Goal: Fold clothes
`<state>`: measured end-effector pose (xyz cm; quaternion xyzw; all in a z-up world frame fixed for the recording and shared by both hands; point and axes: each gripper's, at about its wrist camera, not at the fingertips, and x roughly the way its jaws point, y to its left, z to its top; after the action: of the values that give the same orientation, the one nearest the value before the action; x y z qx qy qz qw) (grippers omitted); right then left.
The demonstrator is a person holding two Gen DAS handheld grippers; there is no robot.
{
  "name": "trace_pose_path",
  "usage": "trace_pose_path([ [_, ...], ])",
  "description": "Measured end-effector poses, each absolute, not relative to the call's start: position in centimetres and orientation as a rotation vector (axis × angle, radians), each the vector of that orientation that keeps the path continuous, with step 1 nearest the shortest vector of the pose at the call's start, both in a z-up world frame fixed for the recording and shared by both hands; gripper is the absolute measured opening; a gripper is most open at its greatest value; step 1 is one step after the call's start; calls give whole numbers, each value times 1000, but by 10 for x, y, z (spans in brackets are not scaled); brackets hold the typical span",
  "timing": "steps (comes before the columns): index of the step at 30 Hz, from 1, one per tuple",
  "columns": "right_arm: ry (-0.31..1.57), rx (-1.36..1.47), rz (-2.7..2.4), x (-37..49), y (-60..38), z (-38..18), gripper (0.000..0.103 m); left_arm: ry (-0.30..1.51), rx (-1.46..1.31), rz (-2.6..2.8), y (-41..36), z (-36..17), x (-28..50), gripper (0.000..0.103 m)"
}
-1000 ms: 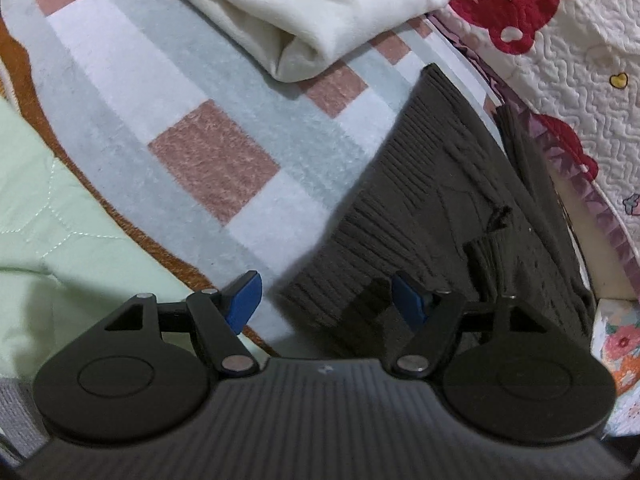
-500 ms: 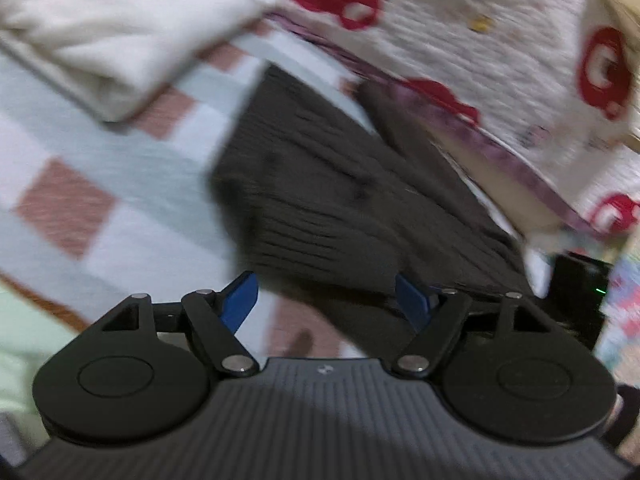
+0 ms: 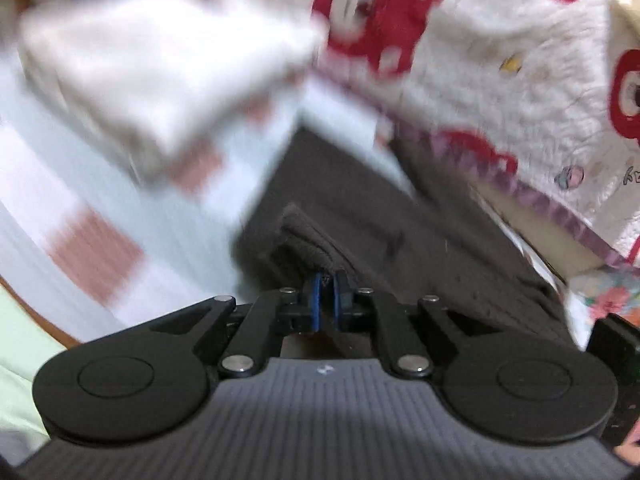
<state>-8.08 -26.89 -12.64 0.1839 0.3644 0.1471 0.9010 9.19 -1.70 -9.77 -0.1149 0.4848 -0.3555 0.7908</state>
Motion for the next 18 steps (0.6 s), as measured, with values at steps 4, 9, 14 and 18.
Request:
trace_pose_path([
  [4, 744, 295, 414, -88, -245, -114, 14, 1047, -278, -692, 3, -94, 86, 0],
  [9, 830, 172, 522, -89, -212, -123, 14, 1050, -316, -600, 27, -89, 79, 1],
  [14, 858, 87, 532, -99, -192, -129, 17, 1051, -353, -507, 52, -84, 72, 52],
  [18, 831, 123, 489, -108, -202, -120, 24, 1082, -216, -484, 29, -92, 71, 57],
])
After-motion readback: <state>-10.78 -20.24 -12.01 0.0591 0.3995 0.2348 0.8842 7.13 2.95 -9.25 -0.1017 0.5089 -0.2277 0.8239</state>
